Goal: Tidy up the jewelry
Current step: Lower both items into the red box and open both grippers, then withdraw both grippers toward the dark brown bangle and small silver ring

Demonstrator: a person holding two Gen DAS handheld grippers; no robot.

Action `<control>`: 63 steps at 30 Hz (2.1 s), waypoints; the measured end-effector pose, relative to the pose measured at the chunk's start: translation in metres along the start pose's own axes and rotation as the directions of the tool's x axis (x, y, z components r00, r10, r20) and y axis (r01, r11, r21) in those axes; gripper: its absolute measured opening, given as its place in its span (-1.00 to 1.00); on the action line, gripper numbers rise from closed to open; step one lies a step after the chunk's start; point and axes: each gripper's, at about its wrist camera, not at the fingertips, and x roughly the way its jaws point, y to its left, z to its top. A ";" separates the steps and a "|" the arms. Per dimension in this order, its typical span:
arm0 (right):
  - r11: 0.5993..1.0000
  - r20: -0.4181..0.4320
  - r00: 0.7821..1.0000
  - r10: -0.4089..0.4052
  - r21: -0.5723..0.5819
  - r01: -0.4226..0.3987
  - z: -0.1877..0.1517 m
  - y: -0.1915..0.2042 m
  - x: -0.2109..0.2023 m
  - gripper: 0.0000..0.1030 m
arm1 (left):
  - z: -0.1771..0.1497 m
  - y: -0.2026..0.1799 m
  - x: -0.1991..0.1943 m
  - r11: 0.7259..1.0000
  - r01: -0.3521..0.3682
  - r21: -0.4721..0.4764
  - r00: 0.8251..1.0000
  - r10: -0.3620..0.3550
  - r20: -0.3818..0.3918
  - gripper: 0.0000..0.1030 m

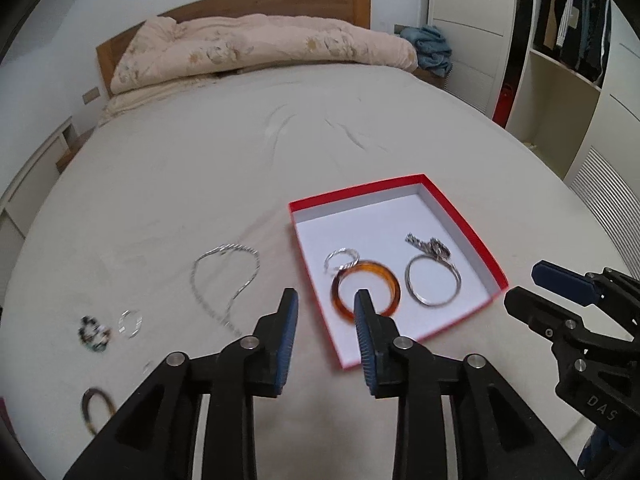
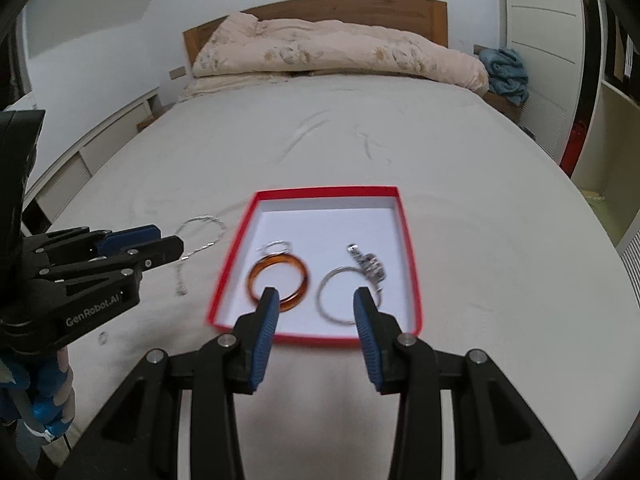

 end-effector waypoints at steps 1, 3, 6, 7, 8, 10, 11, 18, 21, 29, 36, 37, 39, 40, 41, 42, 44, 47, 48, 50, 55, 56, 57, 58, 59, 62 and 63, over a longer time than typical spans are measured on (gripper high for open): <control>1.000 0.003 1.000 0.003 -0.001 -0.003 -0.002 0.004 -0.007 -0.28 | -0.005 0.002 -0.009 1.000 -0.006 -0.004 1.000 0.006 0.004 -0.31; 1.000 0.013 1.000 0.007 0.003 -0.007 -0.007 0.013 -0.021 -0.28 | -0.015 0.008 -0.027 1.000 -0.017 -0.012 1.000 0.017 0.010 -0.28; 1.000 0.023 1.000 0.015 0.006 -0.015 -0.016 0.026 -0.041 -0.28 | -0.030 0.018 -0.050 0.999 -0.035 -0.025 0.999 0.035 0.014 -0.19; 1.000 0.024 1.000 0.017 0.007 -0.017 -0.019 0.030 -0.047 -0.28 | -0.036 0.022 -0.060 0.999 -0.043 -0.030 0.999 0.043 0.019 -0.15; 1.000 0.027 0.999 0.019 0.010 -0.019 -0.022 0.034 -0.053 -0.28 | -0.040 0.025 -0.067 0.998 -0.047 -0.034 0.999 0.048 0.023 -0.15; 1.000 0.034 0.999 0.024 0.015 -0.025 -0.026 0.041 -0.065 -0.28 | -0.049 0.031 -0.083 0.998 -0.056 -0.043 0.998 0.057 0.035 -0.12; 0.999 0.038 0.999 0.028 0.018 -0.028 -0.028 0.046 -0.071 -0.28 | -0.054 0.033 -0.089 0.997 -0.063 -0.046 0.997 0.065 0.039 -0.10; 0.999 0.072 0.996 0.049 -0.002 -0.049 -0.041 0.079 -0.110 -0.28 | -0.081 0.046 -0.144 0.991 -0.121 -0.060 0.988 0.126 0.090 0.04; 0.998 0.087 0.995 0.056 -0.026 -0.054 -0.048 0.096 -0.125 -0.15 | -0.093 0.050 -0.165 0.988 -0.135 -0.078 0.983 0.143 0.111 0.09; 0.996 0.111 0.992 0.059 -0.074 -0.051 -0.068 0.128 -0.150 0.02 | -0.121 0.058 -0.199 0.978 -0.177 -0.107 0.972 0.191 0.140 0.14; 0.994 0.132 0.989 0.066 -0.096 -0.054 -0.078 0.142 -0.170 0.02 | -0.139 0.062 -0.220 0.973 -0.195 -0.121 0.964 0.213 0.157 0.15; 0.993 0.136 0.988 0.068 -0.100 -0.055 -0.078 0.144 -0.172 0.02 | -0.141 0.063 -0.223 0.972 -0.199 -0.124 0.963 0.217 0.159 0.15; 0.992 0.145 0.987 0.074 -0.110 -0.059 -0.079 0.149 -0.177 0.02 | -0.145 0.066 -0.228 0.970 -0.205 -0.131 0.960 0.225 0.164 0.15; 0.991 0.152 0.985 0.082 -0.118 -0.064 -0.079 0.152 -0.180 0.02 | -0.147 0.068 -0.231 0.969 -0.208 -0.134 0.959 0.229 0.167 0.15; 0.990 0.157 0.984 0.088 -0.122 -0.070 -0.080 0.154 -0.183 0.02 | -0.149 0.070 -0.235 0.967 -0.212 -0.138 0.957 0.234 0.171 0.15; 0.989 0.161 0.982 0.096 -0.128 -0.076 -0.080 0.157 -0.184 0.02 | -0.151 0.072 -0.237 0.966 -0.216 -0.142 0.955 0.240 0.174 0.15; 0.985 0.169 0.979 0.118 -0.144 -0.093 -0.081 0.163 -0.188 0.02 | -0.155 0.076 -0.241 0.963 -0.223 -0.154 0.952 0.249 0.179 0.15; 0.979 0.181 0.973 0.145 -0.170 -0.114 -0.082 0.174 -0.191 0.02 | -0.161 0.083 -0.247 0.958 -0.231 -0.172 0.948 0.262 0.181 0.15; 0.976 0.183 0.971 0.155 -0.179 -0.122 -0.082 0.177 -0.192 0.02 | -0.163 0.085 -0.248 0.956 -0.233 -0.179 0.947 0.265 0.180 0.15; 0.972 0.183 0.968 0.169 -0.191 -0.134 -0.082 0.182 -0.192 0.02 | -0.168 0.092 -0.249 0.951 -0.236 -0.198 0.946 0.271 0.175 0.15; 0.961 0.166 0.963 0.210 -0.217 -0.172 -0.084 0.193 -0.185 0.01 | -0.183 0.115 -0.245 0.938 -0.250 -0.240 0.945 0.290 0.150 0.15; 0.958 0.157 0.963 0.218 -0.223 -0.180 -0.084 0.195 -0.181 0.01 | -0.187 0.121 -0.242 0.935 -0.251 -0.251 0.946 0.293 0.141 0.15; 0.956 0.149 0.963 0.224 -0.227 -0.187 -0.085 0.198 -0.178 0.01 | -0.190 0.127 -0.240 0.931 -0.252 -0.263 0.946 0.294 0.134 0.15; 0.954 0.141 0.963 0.229 -0.230 -0.193 -0.085 0.200 -0.174 0.01 | -0.193 0.133 -0.236 0.929 -0.251 -0.274 0.948 0.293 0.127 0.15; 0.952 0.134 0.963 0.236 -0.232 -0.201 -0.085 0.202 -0.169 0.01 | -0.196 0.139 -0.233 0.927 -0.249 -0.282 0.949 0.292 0.121 0.15; 0.945 0.109 0.961 0.254 -0.238 -0.223 -0.085 0.207 -0.154 0.01 | -0.204 0.156 -0.222 0.920 -0.241 -0.308 0.954 0.282 0.099 0.15; 0.944 0.102 0.961 0.259 -0.238 -0.229 -0.085 0.208 -0.149 0.01 | -0.206 0.161 -0.218 0.918 -0.240 -0.317 0.955 0.281 0.090 0.15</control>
